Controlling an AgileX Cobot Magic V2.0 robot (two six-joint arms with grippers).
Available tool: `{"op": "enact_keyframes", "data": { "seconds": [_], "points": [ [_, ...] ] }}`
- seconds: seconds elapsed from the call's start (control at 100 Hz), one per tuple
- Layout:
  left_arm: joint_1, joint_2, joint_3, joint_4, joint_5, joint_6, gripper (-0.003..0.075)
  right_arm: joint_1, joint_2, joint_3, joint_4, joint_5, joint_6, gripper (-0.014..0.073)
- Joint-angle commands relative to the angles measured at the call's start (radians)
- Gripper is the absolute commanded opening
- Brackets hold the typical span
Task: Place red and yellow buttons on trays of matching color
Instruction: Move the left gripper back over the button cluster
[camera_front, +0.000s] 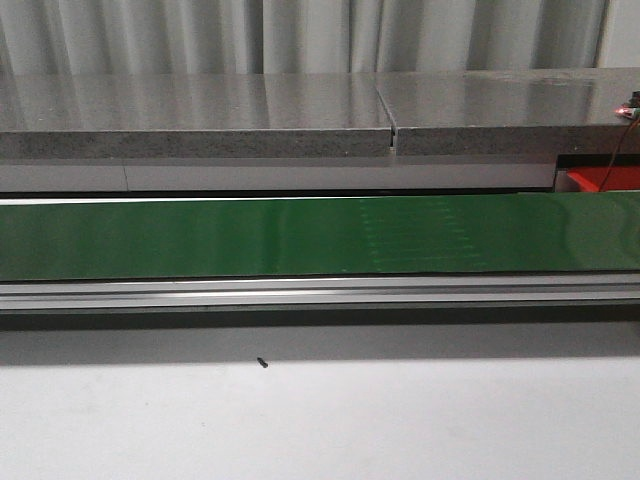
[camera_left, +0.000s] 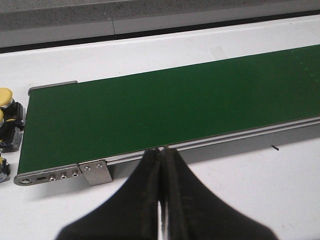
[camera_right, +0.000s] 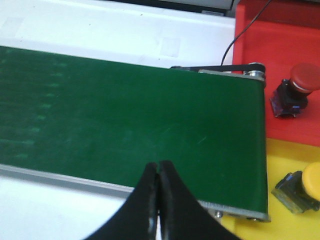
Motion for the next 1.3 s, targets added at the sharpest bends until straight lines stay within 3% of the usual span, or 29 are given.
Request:
{"op": "enact_keyframes", "data": {
  "seconds": [0.0, 0.31, 0.55, 0.63, 0.95, 1.29],
  "points": [
    [-0.007, 0.004, -0.026, -0.019, -0.067, -0.004, -0.0020, 0.005, -0.083, 0.027, 0.029, -0.084, -0.009, -0.0058],
    [-0.007, 0.004, -0.026, -0.017, -0.072, -0.004, -0.0020, 0.005, -0.363, 0.127, 0.035, -0.074, -0.009, -0.0058],
    [0.015, 0.031, -0.035, 0.017, -0.124, -0.061, -0.0020, 0.005, -0.403, 0.127, 0.035, -0.077, -0.009, -0.0058],
    [0.040, 0.078, -0.058, 0.070, -0.133, -0.123, -0.0020, 0.005, -0.403, 0.127, 0.035, -0.077, -0.009, -0.0058],
    [0.084, 0.372, -0.231, 0.101, -0.168, -0.143, -0.0020, 0.005, -0.402, 0.127, 0.035, -0.076, -0.009, -0.0058],
    [0.320, 0.647, -0.374, 0.064, -0.195, -0.219, -0.0020, 0.005, -0.402, 0.127, 0.035, -0.076, -0.009, -0.0058]
  ]
}}
